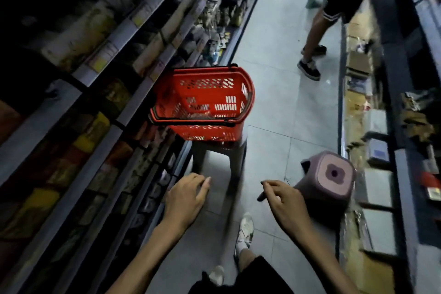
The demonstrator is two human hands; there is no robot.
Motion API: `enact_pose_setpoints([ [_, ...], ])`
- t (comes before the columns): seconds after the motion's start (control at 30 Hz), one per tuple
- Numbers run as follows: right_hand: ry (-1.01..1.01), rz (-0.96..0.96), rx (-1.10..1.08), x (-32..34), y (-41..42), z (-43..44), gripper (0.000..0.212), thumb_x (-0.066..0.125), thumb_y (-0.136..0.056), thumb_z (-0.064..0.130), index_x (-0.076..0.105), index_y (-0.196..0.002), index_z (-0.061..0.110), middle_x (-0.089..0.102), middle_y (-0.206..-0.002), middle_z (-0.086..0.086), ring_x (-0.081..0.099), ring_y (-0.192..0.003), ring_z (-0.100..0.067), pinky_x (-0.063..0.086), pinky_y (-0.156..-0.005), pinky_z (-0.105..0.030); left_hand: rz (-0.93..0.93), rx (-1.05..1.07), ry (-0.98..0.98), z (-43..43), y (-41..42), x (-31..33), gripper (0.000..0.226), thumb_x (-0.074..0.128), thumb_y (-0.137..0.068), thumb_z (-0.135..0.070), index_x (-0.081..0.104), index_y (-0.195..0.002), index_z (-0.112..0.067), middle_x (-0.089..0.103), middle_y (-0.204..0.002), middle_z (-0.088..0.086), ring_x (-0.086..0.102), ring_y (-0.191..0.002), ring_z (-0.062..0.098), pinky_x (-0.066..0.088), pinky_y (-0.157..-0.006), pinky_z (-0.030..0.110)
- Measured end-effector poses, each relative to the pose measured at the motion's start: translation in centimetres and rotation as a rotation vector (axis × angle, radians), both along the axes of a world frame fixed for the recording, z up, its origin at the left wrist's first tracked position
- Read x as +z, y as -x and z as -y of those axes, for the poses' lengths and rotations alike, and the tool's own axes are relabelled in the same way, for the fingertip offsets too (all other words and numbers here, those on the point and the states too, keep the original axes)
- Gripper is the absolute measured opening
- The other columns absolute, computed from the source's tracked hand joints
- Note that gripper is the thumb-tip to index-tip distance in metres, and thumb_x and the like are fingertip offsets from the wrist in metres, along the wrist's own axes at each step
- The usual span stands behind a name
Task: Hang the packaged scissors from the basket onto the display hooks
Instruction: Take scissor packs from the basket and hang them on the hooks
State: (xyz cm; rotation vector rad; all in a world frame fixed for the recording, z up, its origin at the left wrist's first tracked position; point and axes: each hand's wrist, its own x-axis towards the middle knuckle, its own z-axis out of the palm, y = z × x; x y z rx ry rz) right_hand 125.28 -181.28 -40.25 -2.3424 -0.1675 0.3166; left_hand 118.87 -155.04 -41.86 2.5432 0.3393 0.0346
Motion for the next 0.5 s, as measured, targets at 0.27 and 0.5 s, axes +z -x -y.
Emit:
enact_pose_setpoints([
  [0.27,0.055,-0.018,0.188,-2.1,-11.8,-1.3,0.020,0.059,-0.101,0.028,0.076,-0.111,0.027,0.072,-0.113,0.015,0.065,-0.106,-0.005,0.043,-0.085,-0.018,-0.123,0.097,-0.170,-1.4,-10.8,-3.5,0.034,0.037,-0.106,-0.035,0.068,-0.104,-0.020,0.072,-0.100,0.002,0.067,-0.099,0.029,0.048,-0.086,0.046],
  [0.5,0.108,-0.052,0.288,-3.4,-19.5,-3.8,0.020,0.058,-0.101,0.028,0.074,-0.113,0.028,0.072,-0.113,0.014,0.066,-0.105,-0.007,0.050,-0.090,-0.029,-0.134,0.042,-0.350,-5.1,-19.2,-7.0,0.053,0.073,-0.086,-0.025,0.062,-0.136,-0.014,0.066,-0.124,0.010,0.065,-0.112,0.032,0.053,-0.090,0.046],
])
